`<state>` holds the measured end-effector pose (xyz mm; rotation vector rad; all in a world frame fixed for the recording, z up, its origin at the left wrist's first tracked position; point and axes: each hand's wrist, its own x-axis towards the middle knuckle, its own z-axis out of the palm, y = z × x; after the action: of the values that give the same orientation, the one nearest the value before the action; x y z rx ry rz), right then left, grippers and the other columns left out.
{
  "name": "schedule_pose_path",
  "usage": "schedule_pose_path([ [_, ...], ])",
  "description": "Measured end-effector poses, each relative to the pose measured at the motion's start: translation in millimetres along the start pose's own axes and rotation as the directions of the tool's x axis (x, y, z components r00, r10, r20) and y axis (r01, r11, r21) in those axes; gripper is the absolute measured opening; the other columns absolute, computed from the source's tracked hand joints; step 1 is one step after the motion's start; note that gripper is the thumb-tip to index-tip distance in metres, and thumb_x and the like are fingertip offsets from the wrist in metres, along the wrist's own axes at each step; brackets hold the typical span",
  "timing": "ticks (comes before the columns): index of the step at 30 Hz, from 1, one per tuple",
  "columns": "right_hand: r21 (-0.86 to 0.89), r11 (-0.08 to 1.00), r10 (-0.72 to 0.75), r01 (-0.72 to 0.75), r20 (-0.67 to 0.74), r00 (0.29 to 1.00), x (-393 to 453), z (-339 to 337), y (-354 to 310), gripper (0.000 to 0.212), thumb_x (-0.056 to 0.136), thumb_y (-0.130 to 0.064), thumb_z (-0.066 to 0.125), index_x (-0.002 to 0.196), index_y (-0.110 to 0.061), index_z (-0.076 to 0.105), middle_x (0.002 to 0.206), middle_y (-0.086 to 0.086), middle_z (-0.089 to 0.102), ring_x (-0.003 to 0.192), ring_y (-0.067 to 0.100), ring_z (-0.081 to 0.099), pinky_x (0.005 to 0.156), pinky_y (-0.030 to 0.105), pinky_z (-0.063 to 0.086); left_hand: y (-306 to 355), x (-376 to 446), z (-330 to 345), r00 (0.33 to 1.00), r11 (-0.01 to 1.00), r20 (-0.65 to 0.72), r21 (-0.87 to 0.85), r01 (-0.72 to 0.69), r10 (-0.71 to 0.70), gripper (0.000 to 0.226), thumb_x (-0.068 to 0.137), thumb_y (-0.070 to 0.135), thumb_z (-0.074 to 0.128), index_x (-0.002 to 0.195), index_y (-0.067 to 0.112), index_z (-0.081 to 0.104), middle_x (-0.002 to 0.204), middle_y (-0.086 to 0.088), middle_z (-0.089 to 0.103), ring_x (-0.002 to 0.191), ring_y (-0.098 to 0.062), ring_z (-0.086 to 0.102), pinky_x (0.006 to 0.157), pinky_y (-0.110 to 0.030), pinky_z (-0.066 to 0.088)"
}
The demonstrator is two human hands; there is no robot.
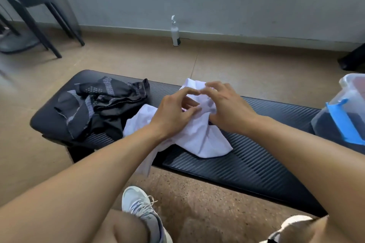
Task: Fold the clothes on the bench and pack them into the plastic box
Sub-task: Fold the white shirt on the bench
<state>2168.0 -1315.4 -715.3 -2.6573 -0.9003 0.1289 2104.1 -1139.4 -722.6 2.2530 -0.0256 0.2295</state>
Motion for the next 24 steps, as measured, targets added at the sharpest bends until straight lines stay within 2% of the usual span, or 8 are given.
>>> schedule_pose_path([
  [3, -0.101, 0.993, 0.069, -0.062, 0.065, 0.996, -1.0, -9.1, 14.4, 0.035, 0.089, -0.011, 0.048, 0.116, -0.028, 0.061, 0.131, -0.004, 0.056, 0.123, 0.023, 0.045, 0.083, 0.036, 0.041, -2.8, 6.1, -4.1, 0.998, 0.999, -0.054, 0.023, -0.036, 0.037, 0.031, 0.092, 0.020, 0.067, 0.122, 0.022, 0.063, 0.108, 0.011, 0.073, 0.099, 0.001, 0.067, 0.088, -0.026, 0.055],
  [7, -0.013, 0.930, 0.364, -0.368, -0.119, 0.924, -7.1, -16.9, 29.7, 0.030, 0.085, -0.008, 0.042, 0.105, -0.025, 0.057, 0.106, 0.003, 0.063, 0.095, 0.030, 0.056, 0.073, 0.036, 0.038, -8.3, 7.5, -18.2, 0.995, 0.968, 0.102, 0.248, -0.043, 0.018, 0.048, 0.083, 0.036, 0.076, 0.128, 0.031, 0.060, 0.129, 0.015, 0.061, 0.118, -0.006, 0.054, 0.097, -0.029, 0.046],
  [12, -0.087, 0.842, 0.526, -0.532, -0.078, 0.847, -14.1, -28.3, 38.9, 0.027, 0.082, -0.007, 0.047, 0.089, -0.024, 0.067, 0.103, 0.005, 0.068, 0.092, 0.032, 0.060, 0.076, 0.034, 0.045, -10.9, 11.1, -14.4, 0.982, 0.894, 0.160, 0.449, 0.018, -0.100, 0.020, 0.083, 0.040, 0.072, 0.101, 0.033, 0.069, 0.098, 0.017, 0.066, 0.098, -0.012, 0.062, 0.083, -0.032, 0.050],
  [16, -0.091, 0.915, 0.380, -0.394, -0.141, 0.914, -12.6, -34.8, 31.0, 0.034, 0.084, -0.007, 0.050, 0.089, -0.028, 0.076, 0.113, -0.003, 0.069, 0.109, 0.025, 0.055, 0.090, 0.034, 0.042, -7.0, 13.1, -11.0, 0.988, 0.939, 0.142, 0.343, 0.015, -0.068, 0.009, 0.090, 0.037, 0.067, 0.090, 0.028, 0.068, 0.088, 0.014, 0.068, 0.088, -0.014, 0.064, 0.079, -0.035, 0.052],
  [18, 0.029, 0.971, 0.239, -0.237, -0.063, 0.969, -11.2, -33.2, 26.4, 0.036, 0.089, -0.010, 0.055, 0.114, -0.033, 0.068, 0.125, -0.010, 0.063, 0.117, 0.017, 0.053, 0.098, 0.035, 0.044, -3.9, 11.8, -11.5, 0.992, 0.976, 0.124, 0.215, -0.026, -0.001, 0.009, 0.096, 0.033, 0.062, 0.090, 0.026, 0.063, 0.086, 0.012, 0.068, 0.085, -0.015, 0.064, 0.079, -0.037, 0.053],
  [21, 0.205, 0.971, 0.112, -0.122, 0.063, 0.992, -11.5, -23.7, 19.7, 0.053, 0.091, -0.033, 0.068, 0.140, -0.037, 0.047, 0.119, -0.015, 0.062, 0.100, 0.009, 0.063, 0.089, 0.039, 0.055, 5.0, 10.8, -16.1, 0.998, 1.000, 0.062, 0.014, -0.027, 0.026, 0.010, 0.101, 0.029, 0.056, 0.093, 0.023, 0.056, 0.081, 0.005, 0.068, 0.076, -0.015, 0.062, 0.074, -0.029, 0.048],
  [23, 0.175, 0.980, 0.079, -0.090, 0.068, 0.995, -10.9, -20.4, 18.1, 0.050, 0.089, -0.047, 0.070, 0.135, -0.040, 0.052, 0.101, -0.018, 0.062, 0.086, 0.007, 0.062, 0.079, 0.036, 0.054, 12.2, 9.2, -18.9, 0.998, 0.996, 0.059, -0.089, -0.011, 0.017, 0.010, 0.101, 0.026, 0.057, 0.095, 0.018, 0.057, 0.077, 0.000, 0.069, 0.069, -0.012, 0.061, 0.068, -0.018, 0.045],
  [24, 0.151, 0.986, 0.065, -0.070, 0.039, 0.997, -9.6, -20.3, 16.7, 0.035, 0.089, -0.049, 0.069, 0.121, -0.039, 0.060, 0.088, -0.017, 0.061, 0.078, 0.007, 0.059, 0.073, 0.035, 0.052, 14.5, 8.1, -19.4, 0.998, 0.988, 0.070, -0.156, 0.015, -0.005, 0.012, 0.101, 0.025, 0.058, 0.097, 0.014, 0.059, 0.079, -0.006, 0.070, 0.068, -0.015, 0.062, 0.067, -0.016, 0.046],
])
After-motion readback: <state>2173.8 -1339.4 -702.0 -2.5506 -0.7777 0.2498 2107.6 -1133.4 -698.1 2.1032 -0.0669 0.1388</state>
